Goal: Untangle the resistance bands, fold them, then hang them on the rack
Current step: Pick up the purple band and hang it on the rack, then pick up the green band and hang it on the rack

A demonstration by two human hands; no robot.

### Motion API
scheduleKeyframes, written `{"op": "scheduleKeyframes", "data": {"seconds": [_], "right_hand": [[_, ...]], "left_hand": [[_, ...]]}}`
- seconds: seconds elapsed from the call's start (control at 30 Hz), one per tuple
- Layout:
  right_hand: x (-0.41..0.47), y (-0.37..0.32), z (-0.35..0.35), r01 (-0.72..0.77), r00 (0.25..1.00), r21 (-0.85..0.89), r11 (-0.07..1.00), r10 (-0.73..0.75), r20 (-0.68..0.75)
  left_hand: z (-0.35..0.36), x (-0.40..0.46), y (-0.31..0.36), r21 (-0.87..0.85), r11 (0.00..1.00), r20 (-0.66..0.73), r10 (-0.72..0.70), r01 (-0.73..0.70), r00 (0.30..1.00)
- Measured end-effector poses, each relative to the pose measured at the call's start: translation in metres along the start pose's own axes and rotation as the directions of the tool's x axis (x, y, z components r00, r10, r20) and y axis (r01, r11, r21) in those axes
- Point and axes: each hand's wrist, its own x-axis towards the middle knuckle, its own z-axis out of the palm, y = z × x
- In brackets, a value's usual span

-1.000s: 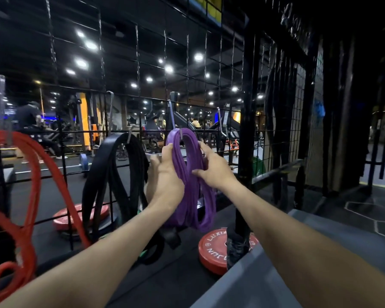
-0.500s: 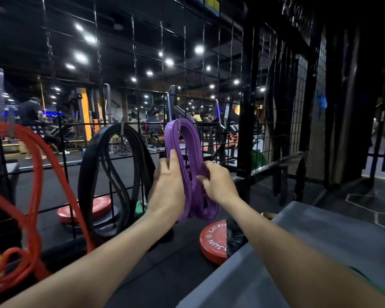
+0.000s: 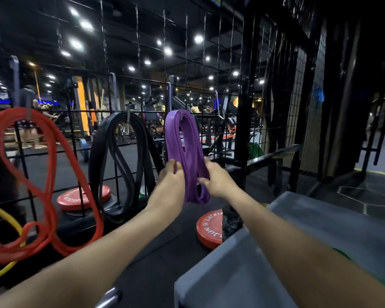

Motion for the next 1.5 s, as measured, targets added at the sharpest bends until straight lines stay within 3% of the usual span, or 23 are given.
{"op": "scheduleKeyframes", "data": {"seconds": [0.07,0.1,0.17,0.3,0.53,0.7,1.03,1.27,1.5], "right_hand": [[-0.010,0.005,-0.002,0.001,1.000,0.016,1.000,-0.001,-0.010],[-0.015,0.007,-0.003,-0.002,1.000,0.021,1.000,0.002,-0.022],[-0.025,0.014,-0.007,-0.012,0.999,0.007,1.000,0.012,-0.052],[-0.050,0.033,-0.022,-0.068,0.994,-0.034,0.997,0.065,-0.086],[-0.100,0.086,-0.049,-0.193,0.980,-0.141,0.971,0.182,-0.087],[-0.144,0.161,-0.063,-0.325,0.945,-0.190,0.927,0.310,-0.105],[-0.244,0.319,-0.094,-0.653,0.758,-0.195,0.732,0.632,-0.162],[-0.280,0.387,-0.099,-0.708,0.703,-0.276,0.650,0.686,-0.189],[-0.283,0.416,-0.092,-0.697,0.707,-0.347,0.628,0.683,-0.183]], "left_hand": [[-0.003,-0.005,0.001,-0.165,0.985,-0.110,-0.066,0.047,0.992],[-0.004,-0.006,0.003,-0.214,0.977,-0.244,-0.071,0.018,0.967],[0.002,-0.009,0.007,-0.143,0.988,-0.346,0.002,-0.055,0.938],[0.002,-0.012,0.027,-0.103,0.979,-0.411,0.121,-0.178,0.903],[0.021,-0.020,0.098,-0.343,0.905,-0.192,0.197,-0.254,0.961],[0.051,-0.022,0.180,-0.478,0.821,-0.061,0.324,-0.312,0.944],[0.123,-0.026,0.331,-0.698,0.661,0.108,0.476,-0.274,0.873],[0.171,0.013,0.393,-0.657,0.660,0.058,0.526,-0.364,0.848],[0.200,0.042,0.418,-0.510,0.685,0.139,0.662,-0.520,0.737]]}}
